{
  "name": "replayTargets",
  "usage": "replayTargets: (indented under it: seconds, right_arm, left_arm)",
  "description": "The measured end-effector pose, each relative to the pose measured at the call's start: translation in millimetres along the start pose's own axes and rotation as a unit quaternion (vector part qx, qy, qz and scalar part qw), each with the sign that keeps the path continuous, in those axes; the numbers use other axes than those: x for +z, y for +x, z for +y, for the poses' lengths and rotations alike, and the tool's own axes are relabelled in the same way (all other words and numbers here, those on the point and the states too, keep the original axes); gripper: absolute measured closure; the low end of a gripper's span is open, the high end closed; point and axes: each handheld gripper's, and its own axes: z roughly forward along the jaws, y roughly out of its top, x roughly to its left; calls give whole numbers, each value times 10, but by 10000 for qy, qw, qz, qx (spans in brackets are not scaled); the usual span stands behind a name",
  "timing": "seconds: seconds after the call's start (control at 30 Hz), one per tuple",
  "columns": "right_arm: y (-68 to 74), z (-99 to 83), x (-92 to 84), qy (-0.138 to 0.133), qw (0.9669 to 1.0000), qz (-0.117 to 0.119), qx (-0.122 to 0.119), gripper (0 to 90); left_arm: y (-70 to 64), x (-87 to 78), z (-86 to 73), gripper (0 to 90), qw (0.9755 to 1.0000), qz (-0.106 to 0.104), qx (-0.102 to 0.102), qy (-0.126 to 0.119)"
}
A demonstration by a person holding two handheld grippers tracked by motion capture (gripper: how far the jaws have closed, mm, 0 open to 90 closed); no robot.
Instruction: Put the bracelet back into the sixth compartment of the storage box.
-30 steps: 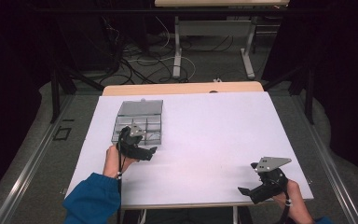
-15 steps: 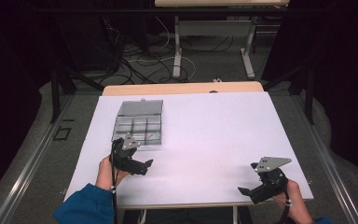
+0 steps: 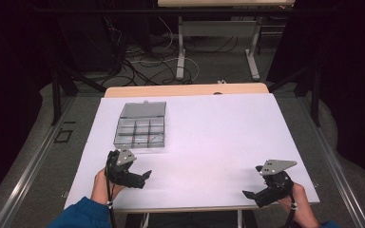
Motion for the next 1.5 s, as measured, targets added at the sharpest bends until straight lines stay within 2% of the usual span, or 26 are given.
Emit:
replayTargets:
  seconds: [0.83, 1.5]
  right_arm:
    - [-2, -1, 2, 63, 10000, 34, -7, 1]
    - [-2, -1, 5, 70, 10000, -13, -26, 1]
  left_arm:
    - [-87, -219, -271, 0, 9997, -8, 21, -227]
    - [-132, -271, -389, 0, 9998, -90, 68, -180]
